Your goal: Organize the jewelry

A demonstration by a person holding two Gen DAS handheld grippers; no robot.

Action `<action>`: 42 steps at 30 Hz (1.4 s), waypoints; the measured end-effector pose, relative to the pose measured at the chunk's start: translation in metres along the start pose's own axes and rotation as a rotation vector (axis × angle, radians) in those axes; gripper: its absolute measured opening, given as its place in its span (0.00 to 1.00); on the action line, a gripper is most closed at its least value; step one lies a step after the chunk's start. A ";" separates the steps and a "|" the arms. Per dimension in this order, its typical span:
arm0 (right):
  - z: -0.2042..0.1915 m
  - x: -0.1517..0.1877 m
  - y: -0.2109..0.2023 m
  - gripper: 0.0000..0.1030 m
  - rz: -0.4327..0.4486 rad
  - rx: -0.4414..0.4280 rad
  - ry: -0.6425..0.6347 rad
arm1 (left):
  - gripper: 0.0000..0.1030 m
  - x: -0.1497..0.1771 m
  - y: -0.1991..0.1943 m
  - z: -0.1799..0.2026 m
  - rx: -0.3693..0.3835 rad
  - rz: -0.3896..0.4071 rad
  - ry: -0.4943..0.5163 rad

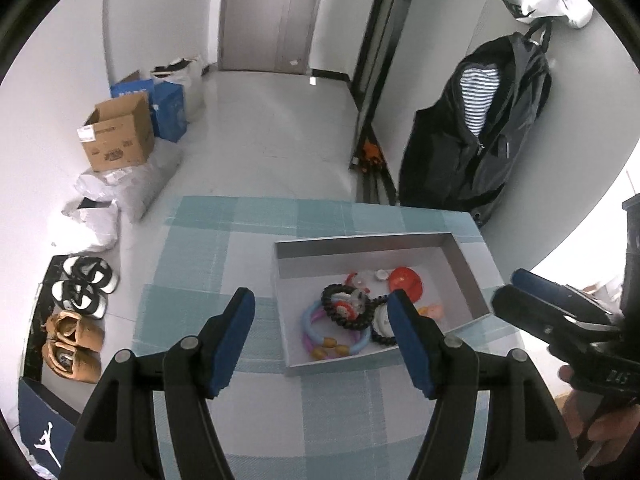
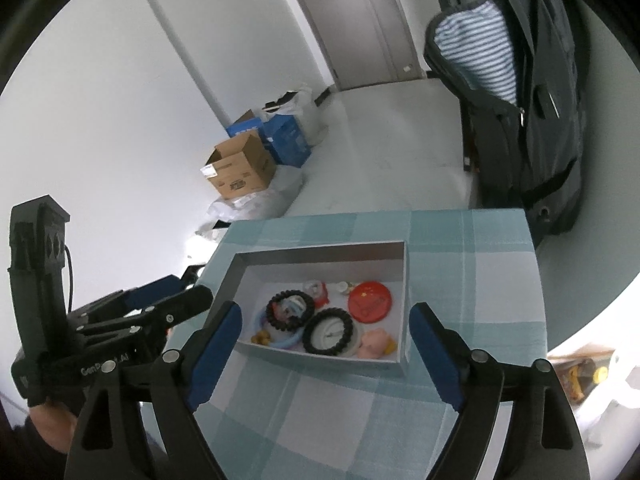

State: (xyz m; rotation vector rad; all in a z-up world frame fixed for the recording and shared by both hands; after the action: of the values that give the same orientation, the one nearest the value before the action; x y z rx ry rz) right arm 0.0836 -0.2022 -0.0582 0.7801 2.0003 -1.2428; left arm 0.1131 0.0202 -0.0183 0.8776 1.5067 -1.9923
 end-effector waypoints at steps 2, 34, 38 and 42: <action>-0.001 0.003 -0.002 0.84 0.001 0.004 -0.014 | 0.63 0.003 -0.002 -0.004 -0.006 -0.004 -0.012; -0.021 0.030 -0.047 1.00 0.090 -0.036 -0.066 | 0.63 0.029 -0.050 0.004 -0.063 0.092 0.018; -0.019 0.031 -0.049 1.00 0.095 -0.033 -0.067 | 0.63 0.030 -0.051 0.003 -0.072 0.097 0.012; -0.018 0.030 -0.049 1.00 0.101 -0.030 -0.062 | 0.63 0.030 -0.048 0.001 -0.074 0.089 0.001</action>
State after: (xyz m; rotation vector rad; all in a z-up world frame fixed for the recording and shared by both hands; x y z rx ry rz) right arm 0.0240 -0.1999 -0.0490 0.8082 1.9013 -1.1627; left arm 0.0589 0.0323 -0.0089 0.8993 1.5049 -1.8608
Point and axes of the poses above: each gripper's, at about its wrist camera, not at the fingertips, and y roughly the way its jaws point, z to its right, x to its underside, the point moved 1 cm from there along y, roughly the way its jaws point, and after that the axes turned 10 degrees about z, right-handed, at the moved point
